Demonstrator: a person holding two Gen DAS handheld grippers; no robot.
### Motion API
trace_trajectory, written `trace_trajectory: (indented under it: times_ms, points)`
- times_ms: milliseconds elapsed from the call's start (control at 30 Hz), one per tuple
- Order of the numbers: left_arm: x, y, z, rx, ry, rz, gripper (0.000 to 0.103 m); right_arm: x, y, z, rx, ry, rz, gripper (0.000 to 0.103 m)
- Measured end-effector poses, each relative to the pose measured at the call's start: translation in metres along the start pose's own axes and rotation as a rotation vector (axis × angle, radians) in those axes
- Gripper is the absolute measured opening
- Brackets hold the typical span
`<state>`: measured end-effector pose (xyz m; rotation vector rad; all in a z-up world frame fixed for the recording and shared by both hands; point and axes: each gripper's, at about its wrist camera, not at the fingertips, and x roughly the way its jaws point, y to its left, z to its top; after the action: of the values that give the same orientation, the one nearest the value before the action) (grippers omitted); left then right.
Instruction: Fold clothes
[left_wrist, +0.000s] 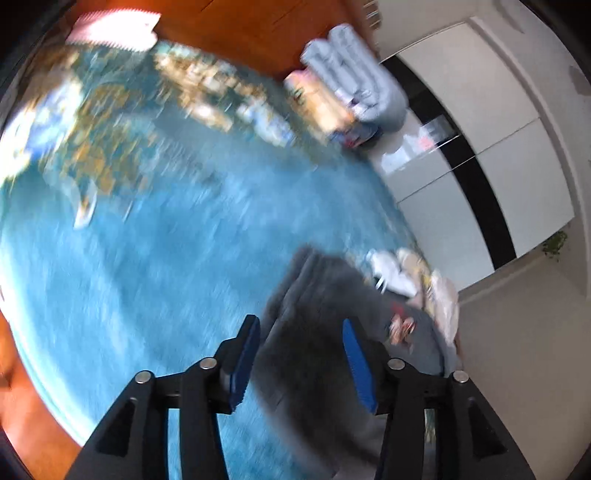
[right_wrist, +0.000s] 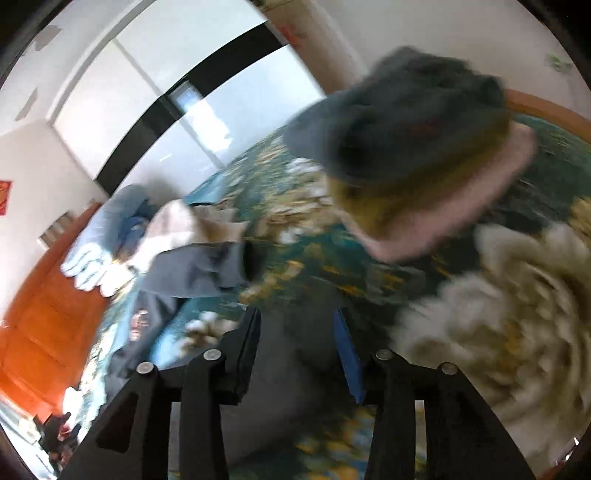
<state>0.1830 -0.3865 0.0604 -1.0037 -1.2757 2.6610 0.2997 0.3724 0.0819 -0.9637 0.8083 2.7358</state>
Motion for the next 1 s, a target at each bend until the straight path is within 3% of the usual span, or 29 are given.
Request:
trace_trajectory:
  times_ms: [133,200,333,533,567,600,667,767,1000]
  points:
    - [0.053,-0.038,0.021,0.094,0.055,0.061,0.061,0.041,0.053,0.034,-0.172,0.06,0.026,0.061]
    - [0.086,-0.048,0.028,0.112,0.094,0.112,0.061,0.081,0.089,0.035,-0.276,0.128,0.03,0.067]
    - [0.139,-0.051,0.03,0.088,0.146,0.19,0.061,0.106,0.101,0.042,-0.336,0.141,-0.034,0.067]
    - [0.143,-0.047,0.021,0.087,0.182,0.171,0.061,0.141,0.117,0.054,-0.422,0.159,-0.132,0.066]
    - [0.142,-0.047,0.019,0.092,0.184,0.171,0.061,0.147,0.12,0.055,-0.436,0.162,-0.148,0.052]
    - [0.141,-0.046,0.019,0.096,0.185,0.169,0.061,0.153,0.122,0.057,-0.45,0.165,-0.165,0.03]
    - [0.138,-0.044,0.019,0.101,0.187,0.163,0.061,0.165,0.128,0.061,-0.479,0.17,-0.198,0.011]
    - [0.132,-0.043,0.024,0.1,0.197,0.143,0.061,0.183,0.136,0.067,-0.521,0.179,-0.247,0.006]
    - [0.12,-0.062,0.038,0.102,0.184,0.08,0.061,0.082,0.152,0.145,-0.597,0.127,-0.161,0.006]
